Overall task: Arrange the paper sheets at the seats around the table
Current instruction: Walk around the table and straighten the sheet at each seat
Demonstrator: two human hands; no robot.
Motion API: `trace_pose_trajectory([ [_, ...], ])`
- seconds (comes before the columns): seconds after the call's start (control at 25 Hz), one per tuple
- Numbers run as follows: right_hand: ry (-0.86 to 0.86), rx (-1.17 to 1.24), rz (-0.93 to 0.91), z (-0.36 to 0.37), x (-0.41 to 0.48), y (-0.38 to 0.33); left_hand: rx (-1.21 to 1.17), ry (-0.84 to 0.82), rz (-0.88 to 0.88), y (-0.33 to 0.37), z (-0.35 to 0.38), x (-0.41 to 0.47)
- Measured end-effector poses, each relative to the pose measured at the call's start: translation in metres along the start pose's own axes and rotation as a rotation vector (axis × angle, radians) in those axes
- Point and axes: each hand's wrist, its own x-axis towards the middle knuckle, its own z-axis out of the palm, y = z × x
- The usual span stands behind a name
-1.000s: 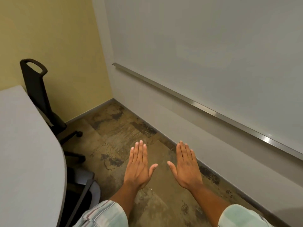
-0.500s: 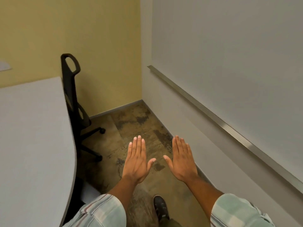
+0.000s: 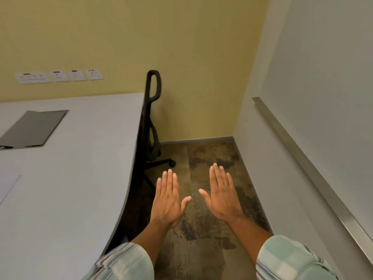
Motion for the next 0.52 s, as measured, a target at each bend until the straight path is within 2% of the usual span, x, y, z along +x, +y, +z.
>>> trace_pose_trajectory([
  [0.2, -0.014, -0.013, -0.172, 0.018, 0.113, -0.033, -0.013, 0.041, -0.209, -0.067, -0.005, 0.050],
  [0.28, -0.018, -0.022, -0.258, 0.033, 0.159, -0.058, -0.030, 0.075, -0.303, -0.104, 0.002, 0.067],
  [0.52, -0.088, -0.001, -0.450, 0.070, 0.264, -0.147, -0.030, 0.038, -0.505, -0.211, 0.016, 0.090],
])
